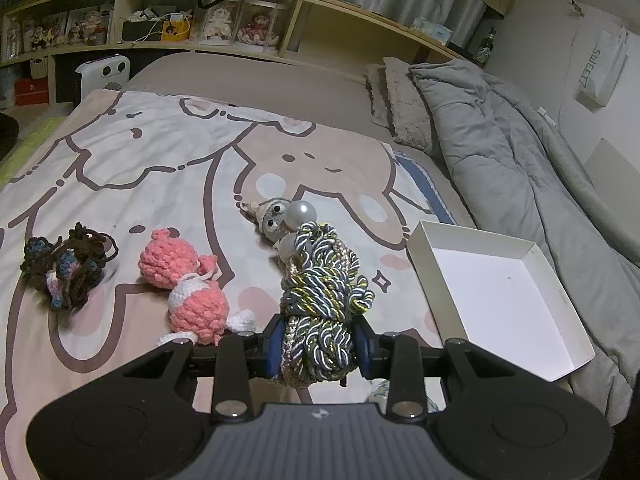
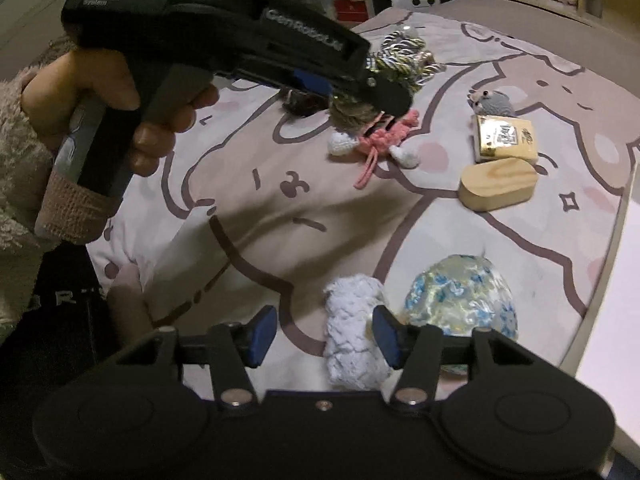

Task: Organize objects
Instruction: 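Lift the rope with the left tool while the right tool lifts the lace bundle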

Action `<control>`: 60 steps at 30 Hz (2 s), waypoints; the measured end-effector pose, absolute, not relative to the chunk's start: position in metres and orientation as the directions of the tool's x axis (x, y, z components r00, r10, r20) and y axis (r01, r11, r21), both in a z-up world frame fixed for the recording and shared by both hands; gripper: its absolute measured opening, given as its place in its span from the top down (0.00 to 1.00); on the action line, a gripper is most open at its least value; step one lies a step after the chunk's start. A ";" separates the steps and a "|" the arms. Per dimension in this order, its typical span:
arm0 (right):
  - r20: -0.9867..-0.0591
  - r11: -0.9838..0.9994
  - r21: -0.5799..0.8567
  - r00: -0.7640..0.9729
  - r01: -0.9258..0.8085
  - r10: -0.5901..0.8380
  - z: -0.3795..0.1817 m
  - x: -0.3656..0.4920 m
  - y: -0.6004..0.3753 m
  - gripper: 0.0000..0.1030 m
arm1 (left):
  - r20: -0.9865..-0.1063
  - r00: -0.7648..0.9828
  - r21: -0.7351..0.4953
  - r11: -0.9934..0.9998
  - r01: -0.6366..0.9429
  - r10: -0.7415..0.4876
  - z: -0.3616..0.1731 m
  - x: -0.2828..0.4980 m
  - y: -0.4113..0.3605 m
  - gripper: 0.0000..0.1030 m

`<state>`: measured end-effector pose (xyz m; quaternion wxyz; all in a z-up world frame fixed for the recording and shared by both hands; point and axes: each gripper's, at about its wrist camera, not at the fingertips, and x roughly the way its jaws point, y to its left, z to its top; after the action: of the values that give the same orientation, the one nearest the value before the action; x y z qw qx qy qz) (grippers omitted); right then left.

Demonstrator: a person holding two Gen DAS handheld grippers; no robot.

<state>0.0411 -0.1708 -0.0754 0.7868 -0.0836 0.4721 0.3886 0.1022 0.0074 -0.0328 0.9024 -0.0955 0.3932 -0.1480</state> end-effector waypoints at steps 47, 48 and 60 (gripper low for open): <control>-0.827 0.753 0.089 0.373 -0.652 0.421 -0.070 0.058 -0.152 0.68 | -0.675 0.653 -0.286 0.938 0.196 -0.343 -0.024 0.099 0.012 0.64; -0.812 0.762 0.106 0.386 -0.638 0.437 -0.062 0.059 -0.155 0.68 | -0.672 0.658 -0.284 0.939 0.197 -0.341 -0.022 0.098 0.012 0.64; -0.707 0.799 0.390 0.406 -0.458 0.579 -0.026 0.074 -0.198 0.68 | -0.640 0.691 -0.274 0.940 0.204 -0.337 -0.006 0.089 0.011 0.64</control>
<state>0.0738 -0.1975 -0.0264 0.8358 0.0672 0.4480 0.3101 0.0892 0.0108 -0.0057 0.9149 -0.0911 0.3644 -0.1479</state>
